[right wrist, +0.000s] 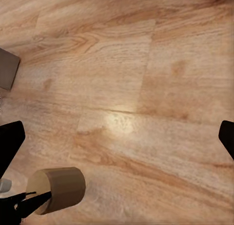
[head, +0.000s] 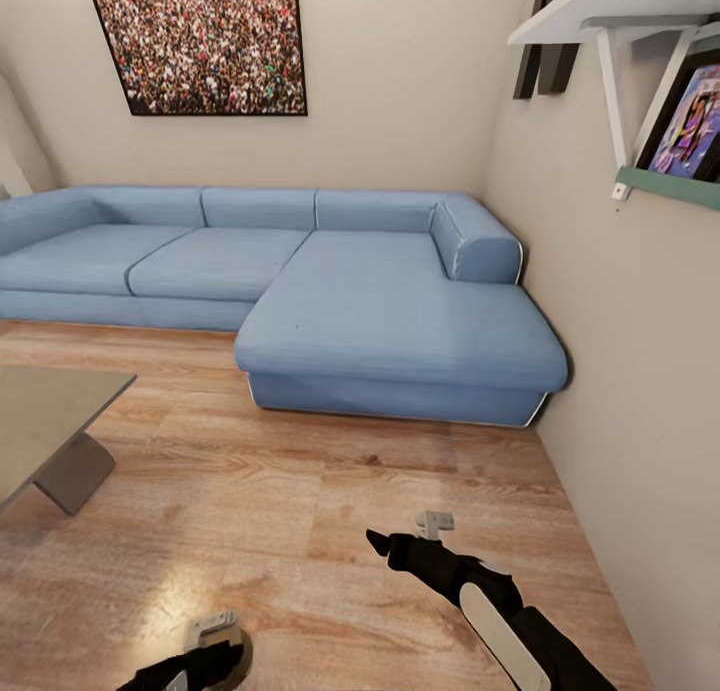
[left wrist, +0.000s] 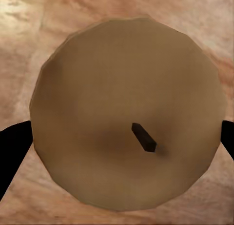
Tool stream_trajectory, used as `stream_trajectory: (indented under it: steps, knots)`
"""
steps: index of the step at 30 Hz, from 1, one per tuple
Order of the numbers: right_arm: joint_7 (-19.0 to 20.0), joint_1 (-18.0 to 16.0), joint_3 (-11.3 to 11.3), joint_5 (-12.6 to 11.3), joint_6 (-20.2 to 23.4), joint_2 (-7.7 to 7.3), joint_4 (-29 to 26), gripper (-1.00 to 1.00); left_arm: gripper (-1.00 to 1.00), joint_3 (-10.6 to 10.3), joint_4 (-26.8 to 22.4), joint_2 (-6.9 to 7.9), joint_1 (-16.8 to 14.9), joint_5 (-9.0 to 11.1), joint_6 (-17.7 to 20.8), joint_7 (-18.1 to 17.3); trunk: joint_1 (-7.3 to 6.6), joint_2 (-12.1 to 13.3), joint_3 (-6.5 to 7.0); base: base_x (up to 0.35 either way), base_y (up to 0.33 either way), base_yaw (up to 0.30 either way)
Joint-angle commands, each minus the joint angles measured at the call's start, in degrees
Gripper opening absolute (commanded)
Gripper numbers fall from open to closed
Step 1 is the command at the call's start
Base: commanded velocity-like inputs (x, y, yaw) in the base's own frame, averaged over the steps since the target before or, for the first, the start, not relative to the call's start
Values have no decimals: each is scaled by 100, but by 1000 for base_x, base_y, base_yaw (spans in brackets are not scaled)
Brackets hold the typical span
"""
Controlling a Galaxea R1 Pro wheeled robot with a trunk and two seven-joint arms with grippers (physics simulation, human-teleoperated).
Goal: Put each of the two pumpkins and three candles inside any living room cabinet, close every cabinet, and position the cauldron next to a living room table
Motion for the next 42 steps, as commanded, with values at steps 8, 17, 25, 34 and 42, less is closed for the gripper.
stream_trajectory:
  steps: [8, 17, 25, 34, 42]
  knots:
    - [-17, 5, 11, -37, 3, 3, 122, 100, -100, -3, -2178, 769, -53, 143, 2858, 25, -177, 320, 140, 0, 0, 0]
    - [-47, 5, 7, -35, -3, 2, 187, 100, -100, 1107, -3945, 943, -53, 55, 4384, 861, -375, 681, 301, 0, 0, 0]
    - [-35, 5, 3, -33, -3, 35, 568, 100, -100, 1126, -4026, 893, -52, 60, 4457, 1165, -551, 1002, 445, 0, 0, 0]
    - [-50, 5, -33, -48, -2, 39, 628, 100, -100, 1099, -4022, 741, -51, 41, 4451, 1187, -748, 1363, 607, 0, 0, 0]
    - [-57, 5, -33, -44, -157, 30, 653, 100, -100, 1059, -4019, 738, -51, 37, 4451, 1188, -924, 1684, 750, -23, 0, 0]
